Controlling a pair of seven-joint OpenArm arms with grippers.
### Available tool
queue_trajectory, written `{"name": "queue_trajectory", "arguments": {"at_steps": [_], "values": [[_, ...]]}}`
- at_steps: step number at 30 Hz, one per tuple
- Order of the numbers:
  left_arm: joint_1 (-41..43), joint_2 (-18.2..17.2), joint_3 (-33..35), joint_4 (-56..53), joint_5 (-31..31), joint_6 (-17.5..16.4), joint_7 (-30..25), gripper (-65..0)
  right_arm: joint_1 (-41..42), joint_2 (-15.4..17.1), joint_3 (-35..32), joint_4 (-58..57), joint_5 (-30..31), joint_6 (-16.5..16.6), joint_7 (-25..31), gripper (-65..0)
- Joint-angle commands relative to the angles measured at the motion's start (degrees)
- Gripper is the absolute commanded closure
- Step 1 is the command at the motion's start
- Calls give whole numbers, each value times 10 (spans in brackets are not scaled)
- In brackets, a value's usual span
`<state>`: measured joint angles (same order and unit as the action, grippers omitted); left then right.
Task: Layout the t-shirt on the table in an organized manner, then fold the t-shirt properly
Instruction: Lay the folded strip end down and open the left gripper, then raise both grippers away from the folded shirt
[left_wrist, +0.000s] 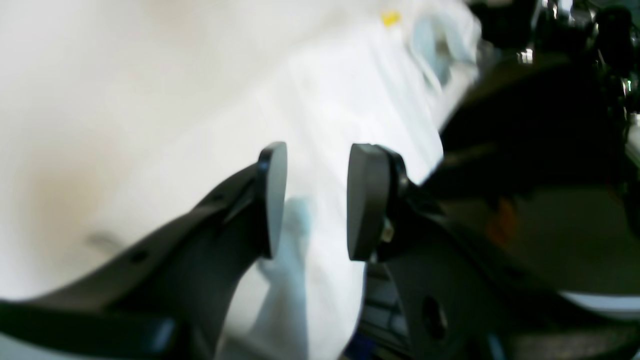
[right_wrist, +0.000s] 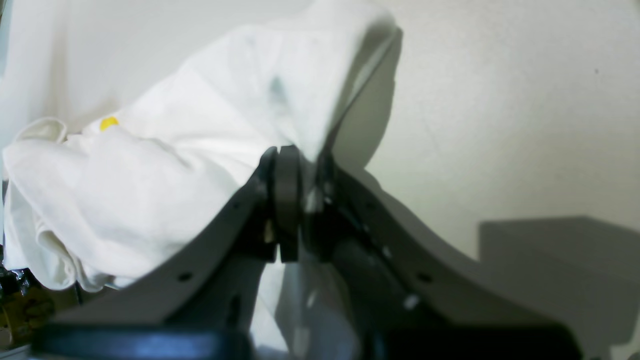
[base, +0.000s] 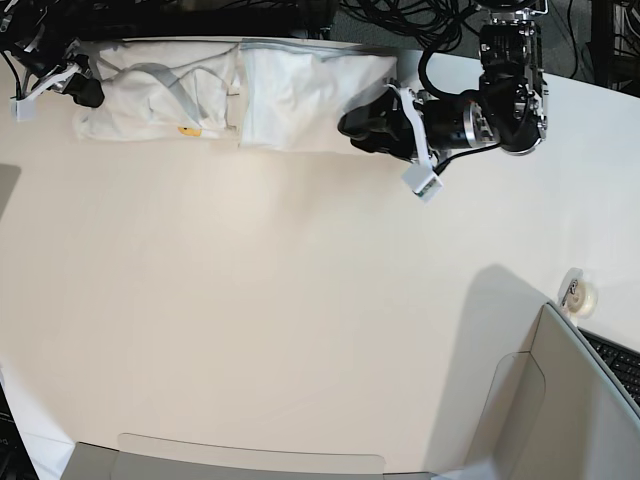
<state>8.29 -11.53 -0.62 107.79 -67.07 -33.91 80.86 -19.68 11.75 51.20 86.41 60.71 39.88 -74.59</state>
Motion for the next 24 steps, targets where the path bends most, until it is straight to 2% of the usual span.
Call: {"name": "queue_trajectory", "arguments": {"at_steps": [1, 5, 9, 12, 14, 20, 24], "values": [[-4, -14, -18, 20, -15, -1, -9, -204, -2, 6, 2, 2, -36, 1, -16, 0], [5, -26, -93, 27, -14, -2, -9, -204, -1, 6, 2, 3, -37, 1, -16, 0], [36, -53, -175, 27, -10, -1, -9, -202, 0, 5, -1, 14, -37, 1, -16, 0], [72, -81, -244, 25, -1, -1, -9, -202, -3, -18, -1, 63, -49, 1, -16, 0], [105, -99, -275, 25, 33, -1, -17, -202, -10, -31, -1, 111, -63, 1, -16, 0], [179, -106, -274, 19, 167, -2, -108, -202, -15, -75, -12, 233, -96, 1, -17, 0], [190, -107, -232, -18, 178, -2, -130, -202, -15, -80, -51, 285, -99, 1, -17, 0]]}}
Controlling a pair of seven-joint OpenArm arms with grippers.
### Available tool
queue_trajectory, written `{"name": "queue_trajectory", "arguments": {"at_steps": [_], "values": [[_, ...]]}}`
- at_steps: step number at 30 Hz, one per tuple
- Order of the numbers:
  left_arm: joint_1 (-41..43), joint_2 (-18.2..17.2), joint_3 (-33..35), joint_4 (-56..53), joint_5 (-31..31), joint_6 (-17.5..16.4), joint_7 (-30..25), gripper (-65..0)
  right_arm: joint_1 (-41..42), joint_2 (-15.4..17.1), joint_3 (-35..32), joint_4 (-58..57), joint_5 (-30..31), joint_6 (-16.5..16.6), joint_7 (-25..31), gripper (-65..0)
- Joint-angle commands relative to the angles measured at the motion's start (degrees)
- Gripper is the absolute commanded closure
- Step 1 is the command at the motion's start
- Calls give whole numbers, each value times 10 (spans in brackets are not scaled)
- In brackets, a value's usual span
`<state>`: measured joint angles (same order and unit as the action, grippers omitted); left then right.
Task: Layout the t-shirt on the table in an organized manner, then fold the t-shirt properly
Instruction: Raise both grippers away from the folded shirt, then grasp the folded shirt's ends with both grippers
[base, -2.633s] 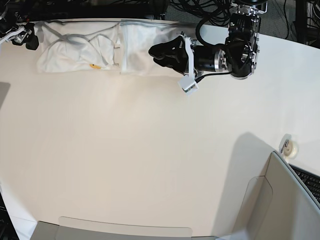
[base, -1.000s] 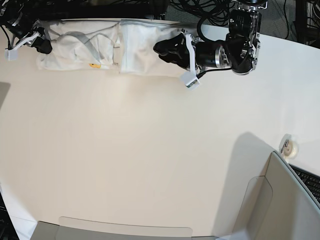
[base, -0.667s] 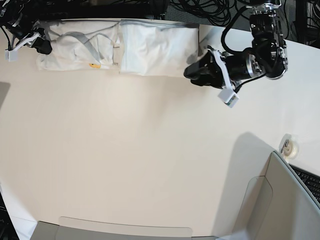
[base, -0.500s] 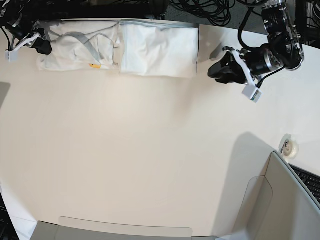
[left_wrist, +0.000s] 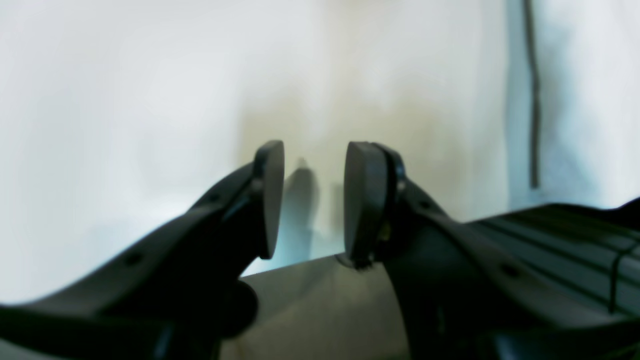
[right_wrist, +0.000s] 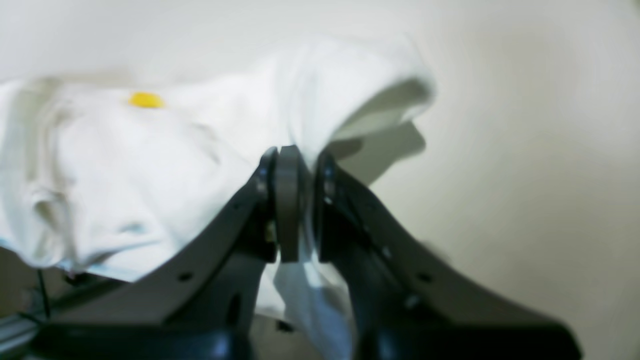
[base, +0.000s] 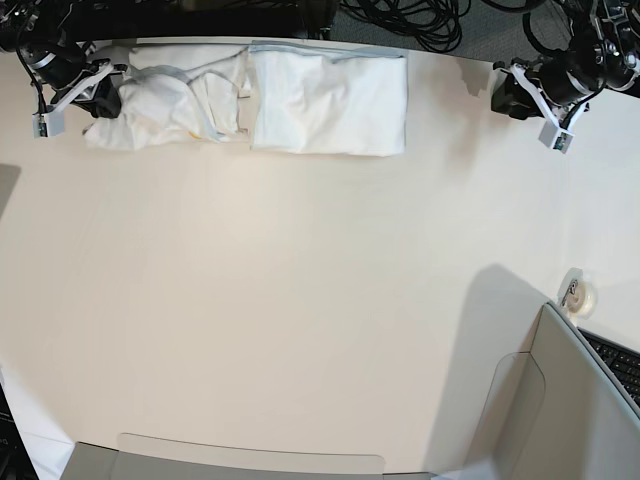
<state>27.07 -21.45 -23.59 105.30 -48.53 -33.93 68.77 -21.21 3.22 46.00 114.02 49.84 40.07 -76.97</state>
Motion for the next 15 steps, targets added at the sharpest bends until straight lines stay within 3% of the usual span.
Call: {"name": "queue_trajectory", "arguments": {"at_steps": [1, 8, 15], "values": [[2, -7, 5, 0, -7, -1, -11, -202, 0, 5, -10, 15, 10, -1, 7, 0], [-1, -7, 60, -20, -7, -1, -14, -202, 4, -15, -93, 23, 8, -1, 7, 0], [-37, -6, 109, -32, -6, 0, -14, -202, 17, -23, -264, 24, -14, -1, 66, 0]]}}
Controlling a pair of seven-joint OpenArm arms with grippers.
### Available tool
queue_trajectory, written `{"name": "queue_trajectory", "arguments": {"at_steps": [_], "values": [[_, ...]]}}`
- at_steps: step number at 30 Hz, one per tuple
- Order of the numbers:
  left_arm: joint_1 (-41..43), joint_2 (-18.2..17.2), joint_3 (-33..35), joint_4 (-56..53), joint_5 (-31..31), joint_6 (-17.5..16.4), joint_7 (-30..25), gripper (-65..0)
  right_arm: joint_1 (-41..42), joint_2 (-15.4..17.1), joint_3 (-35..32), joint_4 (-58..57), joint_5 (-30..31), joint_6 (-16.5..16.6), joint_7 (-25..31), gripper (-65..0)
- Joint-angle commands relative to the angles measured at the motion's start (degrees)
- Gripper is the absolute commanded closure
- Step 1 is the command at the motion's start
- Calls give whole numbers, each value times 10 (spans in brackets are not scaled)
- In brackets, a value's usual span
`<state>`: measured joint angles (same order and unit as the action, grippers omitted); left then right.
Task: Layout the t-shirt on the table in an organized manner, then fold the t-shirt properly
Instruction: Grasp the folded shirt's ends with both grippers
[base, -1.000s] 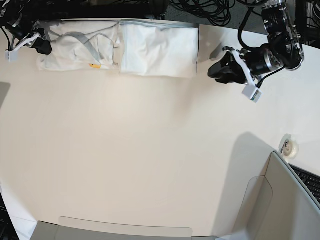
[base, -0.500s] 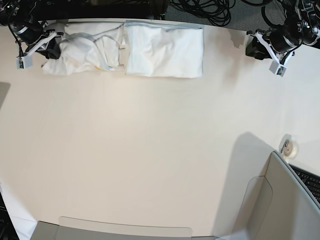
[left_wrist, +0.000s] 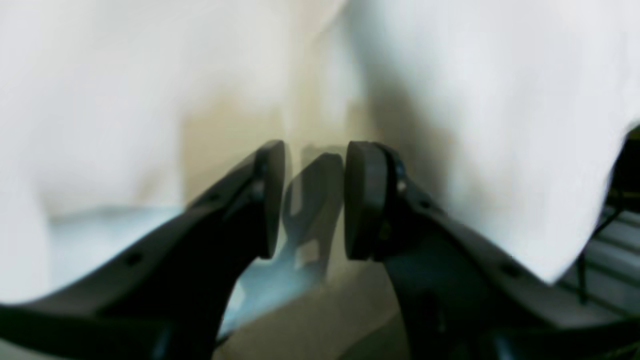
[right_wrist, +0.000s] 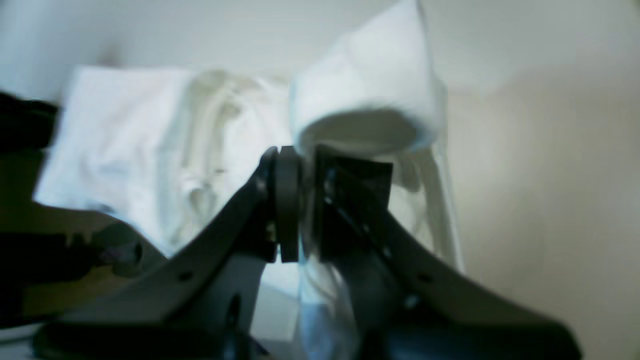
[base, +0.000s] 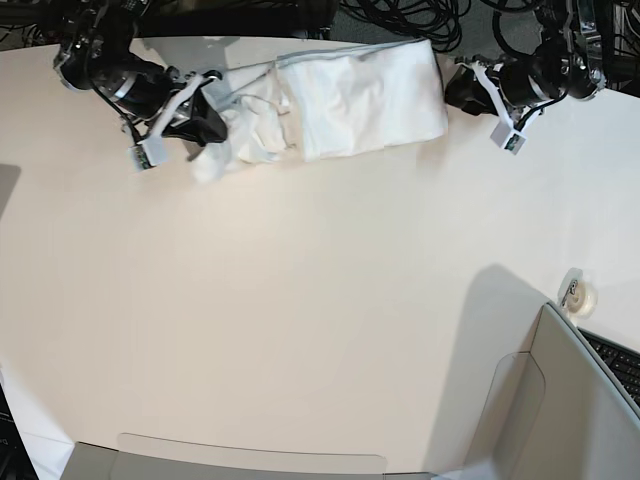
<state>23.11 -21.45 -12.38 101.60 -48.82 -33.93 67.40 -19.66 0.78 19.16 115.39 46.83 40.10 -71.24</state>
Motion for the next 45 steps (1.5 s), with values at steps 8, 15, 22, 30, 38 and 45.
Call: {"name": "queue_trajectory", "arguments": {"at_steps": [8, 15, 22, 30, 38, 45], "values": [[-40, 7, 35, -85, -3, 0, 0, -202, 63, 30, -207, 11, -19, -1, 54, 0], [-69, 14, 37, -127, -3, 0, 0, -202, 108, 36, -254, 9, -20, -1, 52, 0], [-100, 14, 57, -136, -3, 0, 1, -202, 172, 33, -289, -15, -23, -1, 52, 0], [-116, 15, 84, -137, -3, 0, 0, -202, 235, -13, -334, -106, -65, -1, 56, 0], [-117, 15, 83, -137, -3, 0, 0, -202, 245, -78, -417, -113, -230, -1, 57, 0], [-140, 15, 83, -158, -3, 0, 0, -202, 252, -77, -507, -113, -310, -1, 57, 0]]}}
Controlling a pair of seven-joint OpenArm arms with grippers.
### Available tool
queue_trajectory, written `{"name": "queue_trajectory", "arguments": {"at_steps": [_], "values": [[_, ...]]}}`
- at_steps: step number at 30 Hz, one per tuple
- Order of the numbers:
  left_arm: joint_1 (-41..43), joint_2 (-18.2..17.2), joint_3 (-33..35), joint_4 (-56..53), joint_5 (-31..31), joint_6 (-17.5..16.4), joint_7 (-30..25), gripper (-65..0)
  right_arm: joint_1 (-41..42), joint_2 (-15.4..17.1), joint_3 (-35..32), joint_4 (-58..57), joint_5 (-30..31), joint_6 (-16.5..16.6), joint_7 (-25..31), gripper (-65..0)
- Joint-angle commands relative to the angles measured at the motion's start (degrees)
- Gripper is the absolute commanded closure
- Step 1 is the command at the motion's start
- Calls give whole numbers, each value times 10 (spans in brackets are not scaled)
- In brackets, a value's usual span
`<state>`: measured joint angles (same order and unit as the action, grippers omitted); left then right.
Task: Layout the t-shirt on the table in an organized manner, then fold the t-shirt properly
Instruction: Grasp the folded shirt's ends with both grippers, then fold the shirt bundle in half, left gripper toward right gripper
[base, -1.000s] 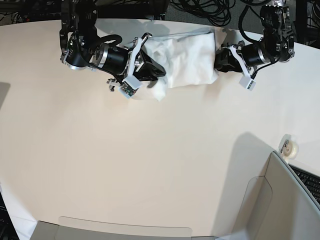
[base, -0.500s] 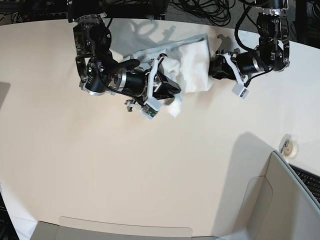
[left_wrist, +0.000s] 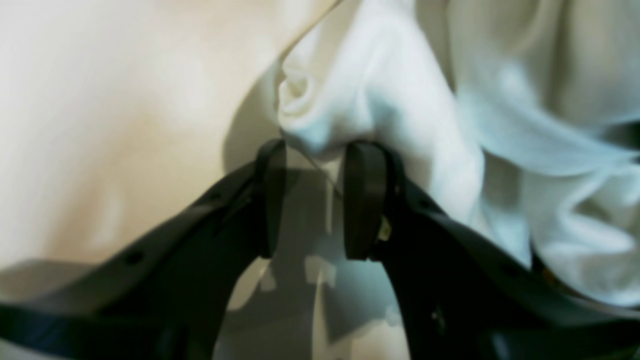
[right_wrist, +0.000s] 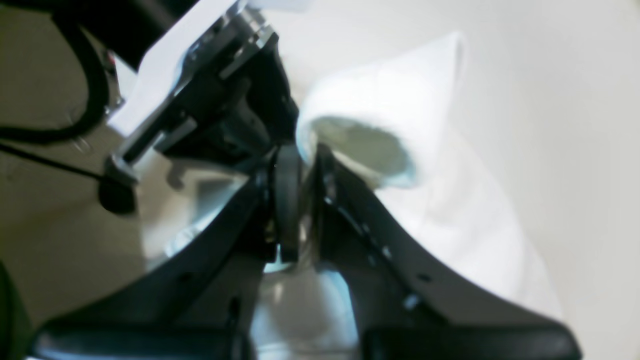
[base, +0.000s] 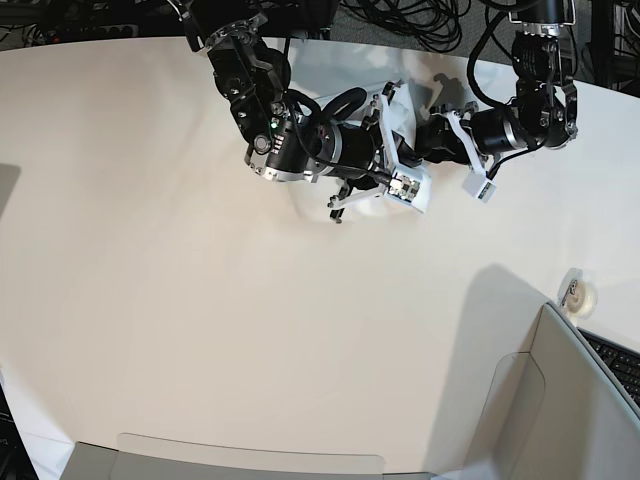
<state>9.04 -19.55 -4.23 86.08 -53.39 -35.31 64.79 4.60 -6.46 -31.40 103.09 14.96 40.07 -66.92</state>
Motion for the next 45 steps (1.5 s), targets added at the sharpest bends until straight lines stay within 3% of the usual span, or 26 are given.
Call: {"name": "queue_trajectory", "arguments": {"at_steps": [1, 7, 9, 14, 16, 19, 23, 31, 36, 38, 41, 42, 45], "values": [[-1, -4, 1, -4, 43, 13, 26, -202, 8, -4, -5, 8, -2, -1, 14, 0], [-5, -4, 1, -10, 43, 13, 26, -202, 8, -3, -23, -29, -24, -1, 14, -1], [-5, -4, 1, -10, 43, 13, 26, -202, 9, -3, -23, -34, -25, -1, 14, -69], [-5, -4, 1, -10, 43, 13, 26, -202, 9, -3, -23, -34, -26, -1, 14, -324], [-5, -4, -1, -10, 43, 13, 26, -202, 12, -5, -23, -34, -25, -1, 14, -397], [-5, -5, -2, -10, 43, 13, 26, -202, 17, -10, -25, -31, -23, -1, 14, -454], [-19, -5, 0, -10, 43, 13, 26, -202, 33, -25, -43, -24, -23, -1, 14, -456], [-21, -4, 1, -10, 43, 13, 26, -202, 51, -25, -39, 67, -23, -1, 14, -455], [-21, -5, 1, -10, 43, 13, 26, -202, 48, -25, 88, 90, -23, -1, 10, -451], [-20, -5, 2, -10, 43, 13, 26, -202, 42, -25, 144, 97, -18, -1, 9, -376], [-20, -5, 2, -10, 43, 13, 26, -202, 34, 7, 204, 103, 32, -1, 9, -59], [-20, -5, 2, -10, 43, 13, 26, -202, 26, 21, 219, 102, 50, -1, 8, 0], [-20, -4, 2, -10, 43, 13, 26, -202, -1, 46, 227, 102, 81, -1, 12, 0]]}}
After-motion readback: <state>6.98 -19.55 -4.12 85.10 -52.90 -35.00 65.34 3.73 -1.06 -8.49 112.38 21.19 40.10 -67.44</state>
